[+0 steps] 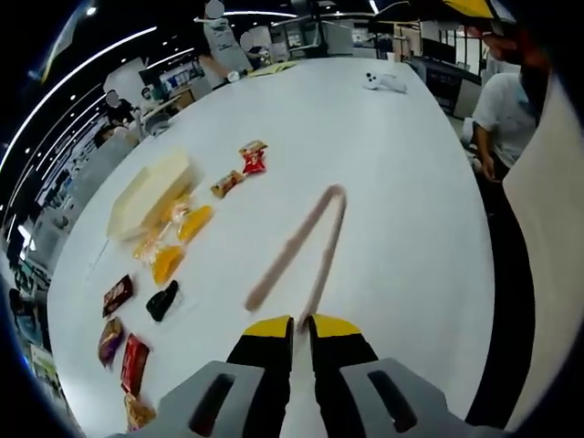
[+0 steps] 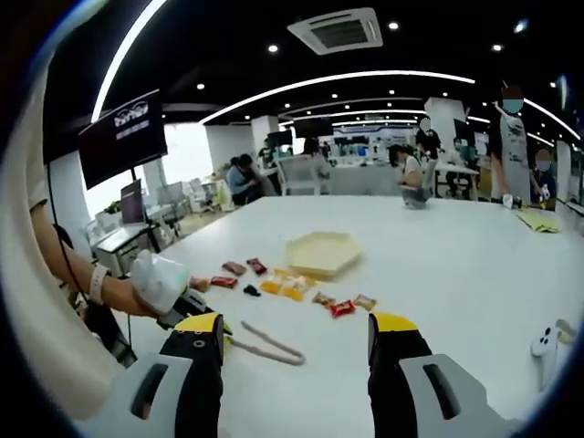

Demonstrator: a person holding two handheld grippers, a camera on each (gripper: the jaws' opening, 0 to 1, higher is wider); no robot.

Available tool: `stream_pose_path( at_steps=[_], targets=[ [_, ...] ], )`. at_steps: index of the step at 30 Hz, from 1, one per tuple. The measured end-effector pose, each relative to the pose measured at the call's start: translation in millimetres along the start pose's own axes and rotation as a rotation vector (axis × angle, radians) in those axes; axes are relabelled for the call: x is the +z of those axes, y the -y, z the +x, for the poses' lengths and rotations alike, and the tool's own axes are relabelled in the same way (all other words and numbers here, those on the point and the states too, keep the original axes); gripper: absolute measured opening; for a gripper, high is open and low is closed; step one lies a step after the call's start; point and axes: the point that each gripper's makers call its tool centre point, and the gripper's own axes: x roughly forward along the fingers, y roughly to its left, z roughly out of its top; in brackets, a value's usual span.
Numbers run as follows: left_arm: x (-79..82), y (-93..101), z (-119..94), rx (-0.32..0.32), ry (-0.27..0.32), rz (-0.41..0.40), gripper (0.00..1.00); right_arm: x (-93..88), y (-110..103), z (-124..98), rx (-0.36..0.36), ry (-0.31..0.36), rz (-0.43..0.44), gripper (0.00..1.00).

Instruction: Place the target food into the container with the food tongs after gripping and lifting it, then release it inside without dropping or visibly crushing the food.

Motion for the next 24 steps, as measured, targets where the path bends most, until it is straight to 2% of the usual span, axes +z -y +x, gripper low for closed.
stream_pose_path(
  at_steps=[13, 24],
  targets=[
    [-4.6, 0.7, 3.9, -0.013, -0.018, 0.009, 0.04, -0.4, 4.4, 0.1, -0.009, 0.0, 0.018, 0.65],
    [-6.7, 2.2, 6.6, -0.024, -0.032, 0.053, 0.04, -0.7, 6.4, -1.1, -0.016, 0.001, 0.023, 0.65]
  ],
)
